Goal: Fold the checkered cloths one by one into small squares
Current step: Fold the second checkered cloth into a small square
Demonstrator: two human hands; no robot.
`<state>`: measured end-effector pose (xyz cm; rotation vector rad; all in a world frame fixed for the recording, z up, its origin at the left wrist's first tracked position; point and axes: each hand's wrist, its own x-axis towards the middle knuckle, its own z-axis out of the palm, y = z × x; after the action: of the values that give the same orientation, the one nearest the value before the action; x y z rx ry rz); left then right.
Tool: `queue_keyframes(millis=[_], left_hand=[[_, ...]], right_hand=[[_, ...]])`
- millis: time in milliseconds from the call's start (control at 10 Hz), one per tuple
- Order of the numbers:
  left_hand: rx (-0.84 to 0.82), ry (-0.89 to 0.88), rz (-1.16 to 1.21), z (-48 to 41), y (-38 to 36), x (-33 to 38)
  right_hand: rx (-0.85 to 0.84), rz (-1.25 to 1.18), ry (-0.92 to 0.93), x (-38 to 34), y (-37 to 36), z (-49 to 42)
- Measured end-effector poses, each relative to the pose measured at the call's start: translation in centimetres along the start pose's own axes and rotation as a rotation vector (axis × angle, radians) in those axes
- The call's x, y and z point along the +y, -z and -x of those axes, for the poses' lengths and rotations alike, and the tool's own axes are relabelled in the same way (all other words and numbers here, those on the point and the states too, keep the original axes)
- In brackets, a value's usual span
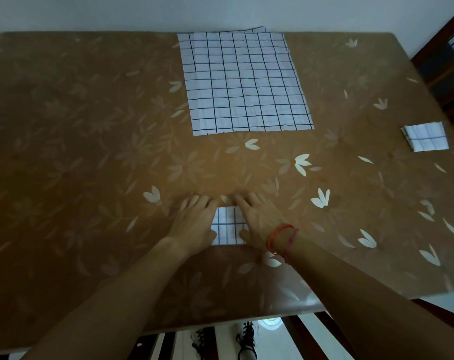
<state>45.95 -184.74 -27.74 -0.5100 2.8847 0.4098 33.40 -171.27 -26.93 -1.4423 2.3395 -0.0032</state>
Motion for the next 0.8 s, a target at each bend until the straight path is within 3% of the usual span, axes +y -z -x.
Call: queue_keyframes(millis=[300,400,500,600,700,800], left_hand=[[-0.11,0.118,0.092,-1.2,0.8,0.5],[-0.065,0.164,0.225,-1.0,1.0,0.6],[-0.043,0.272,0.559,-0.5,1.7,0.9],[-0.016,0.268,0.688,0.1,2.6,1.3],[-0.005,0.227,0.764,0.7,3.8,2.5],[0.0,0.244,0.898,1.2,4.4,3.8]], right_hand=[[-0.098,0.011,-0.049,-0.1,0.3,-1.2],[-0.116,-0.003,-0.049,-0.3,0.5,-1.0],[-0.117,-0.062,-0.063,-0.3,1.5,-0.2],[-0.194,-0.133,-0.148,-1.2,5.0,1.6],[-0.174,-0.112,-0.172,1.3,1.7,2.0],[-0.408,-0.5,-0.535,2.7,0.7,4.0]])
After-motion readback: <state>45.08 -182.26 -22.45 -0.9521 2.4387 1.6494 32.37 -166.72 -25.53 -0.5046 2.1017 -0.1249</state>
